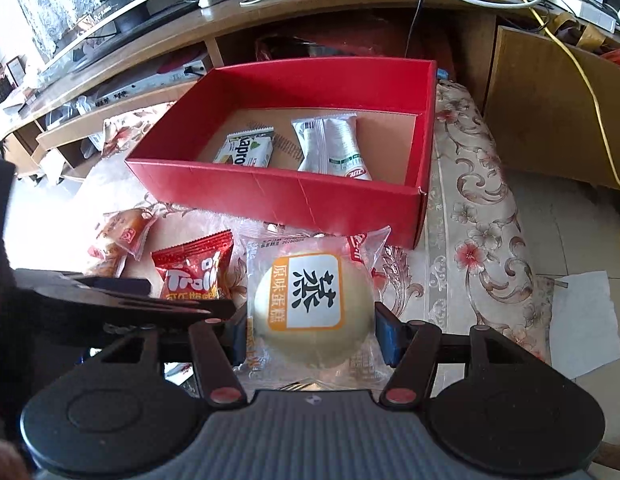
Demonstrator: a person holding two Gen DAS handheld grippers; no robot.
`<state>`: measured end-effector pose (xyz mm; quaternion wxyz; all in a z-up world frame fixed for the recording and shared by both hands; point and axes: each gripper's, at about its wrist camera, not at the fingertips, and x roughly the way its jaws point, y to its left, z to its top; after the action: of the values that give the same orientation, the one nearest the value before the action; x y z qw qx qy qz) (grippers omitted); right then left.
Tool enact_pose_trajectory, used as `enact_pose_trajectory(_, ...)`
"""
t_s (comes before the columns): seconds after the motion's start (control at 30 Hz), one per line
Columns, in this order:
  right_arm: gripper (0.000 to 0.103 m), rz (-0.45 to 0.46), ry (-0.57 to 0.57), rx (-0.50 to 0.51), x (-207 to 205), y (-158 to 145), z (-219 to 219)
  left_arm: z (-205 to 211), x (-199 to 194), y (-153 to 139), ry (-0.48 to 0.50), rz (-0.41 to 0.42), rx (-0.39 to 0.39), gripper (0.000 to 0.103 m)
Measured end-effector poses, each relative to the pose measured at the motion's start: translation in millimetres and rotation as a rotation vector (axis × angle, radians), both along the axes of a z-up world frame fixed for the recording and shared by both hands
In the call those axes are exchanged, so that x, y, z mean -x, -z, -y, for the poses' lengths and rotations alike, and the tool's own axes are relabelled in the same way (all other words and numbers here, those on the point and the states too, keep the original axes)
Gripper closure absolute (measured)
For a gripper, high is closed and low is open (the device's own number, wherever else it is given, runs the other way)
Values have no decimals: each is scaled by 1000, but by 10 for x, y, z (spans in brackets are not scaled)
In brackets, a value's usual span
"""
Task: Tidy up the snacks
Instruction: 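Lift the red candy bag with the left tool while the right tool lifts the bun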
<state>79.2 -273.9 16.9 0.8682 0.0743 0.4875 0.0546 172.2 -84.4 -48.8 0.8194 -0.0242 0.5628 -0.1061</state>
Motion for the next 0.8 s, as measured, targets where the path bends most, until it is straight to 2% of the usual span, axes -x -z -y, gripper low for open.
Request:
enact_pose_trajectory(0.1, 47, 0, 4, -11, 5, -5, 46, 20, -23, 66, -33, -15, 6, 8)
enact_pose_trajectory(0.17, 47, 3, 0, -10, 15, -16, 53, 55, -22, 63, -44, 6, -19, 13)
enact_pose_trajectory(0.23, 47, 7, -3, -15, 20, -29, 59, 83, 4, 41, -34, 31, -43, 30)
enact_pose_trajectory(0.3, 47, 13, -4, -16, 21, -45, 65, 94, 38, 17, -18, 47, -55, 38)
enact_pose_trajectory(0.53, 47, 20, -3, -19, 13, -70, 83, 48, 112, -22, 11, 53, -61, 42)
enact_pose_trajectory(0.77, 47, 35, -5, -25, 11, -102, 84, -51, 114, -166, -22, 70, 3, 47)
enact_pose_trajectory(0.8, 47, 35, -6, -24, 8, -104, 80, -62, 110, -188, -26, 75, 13, 61)
